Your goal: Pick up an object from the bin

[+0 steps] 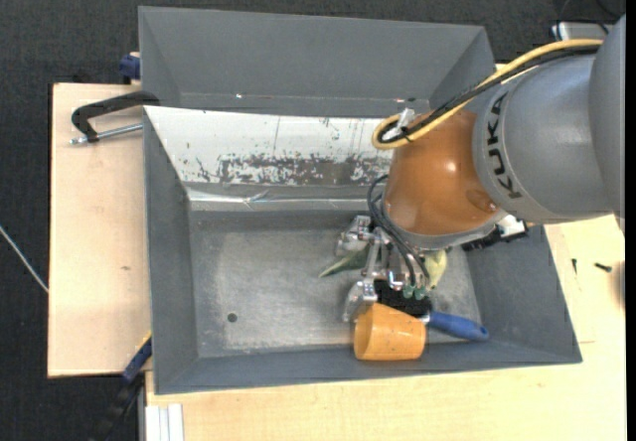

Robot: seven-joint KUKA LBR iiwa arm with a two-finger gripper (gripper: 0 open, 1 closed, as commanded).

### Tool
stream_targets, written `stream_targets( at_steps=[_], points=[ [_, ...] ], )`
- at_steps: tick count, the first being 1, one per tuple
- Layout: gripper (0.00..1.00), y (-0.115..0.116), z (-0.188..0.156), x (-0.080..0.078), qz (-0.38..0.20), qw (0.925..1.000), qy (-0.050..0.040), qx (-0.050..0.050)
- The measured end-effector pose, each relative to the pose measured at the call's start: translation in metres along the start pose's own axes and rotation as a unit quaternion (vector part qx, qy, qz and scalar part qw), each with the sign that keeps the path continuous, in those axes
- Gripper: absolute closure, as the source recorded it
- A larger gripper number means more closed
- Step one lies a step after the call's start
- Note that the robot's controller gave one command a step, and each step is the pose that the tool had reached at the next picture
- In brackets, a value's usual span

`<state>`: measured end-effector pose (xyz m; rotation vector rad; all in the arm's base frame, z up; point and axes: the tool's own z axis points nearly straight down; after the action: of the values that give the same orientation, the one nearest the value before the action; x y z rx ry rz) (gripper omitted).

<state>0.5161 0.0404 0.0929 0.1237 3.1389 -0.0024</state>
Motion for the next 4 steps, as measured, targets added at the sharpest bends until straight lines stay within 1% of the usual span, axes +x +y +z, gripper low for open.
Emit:
stream_targets(
  at_steps=[1, 2, 3, 4],
  points=[
    [1.0, 0.004, 0.001, 0.0, -0.002, 1.0, -0.0007, -0.002],
    [1.0, -0.004, -0.148, 0.003, -0.127, 0.9919, -0.0065, -0.001],
    [0.0, -0.004, -0.144, 0.004, -0.126, 0.992, -0.0029, -0.002],
    [1.0, -0.004, -0.144, 0.004, -0.126, 0.992, -0.0027, -0.002]
  ],
)
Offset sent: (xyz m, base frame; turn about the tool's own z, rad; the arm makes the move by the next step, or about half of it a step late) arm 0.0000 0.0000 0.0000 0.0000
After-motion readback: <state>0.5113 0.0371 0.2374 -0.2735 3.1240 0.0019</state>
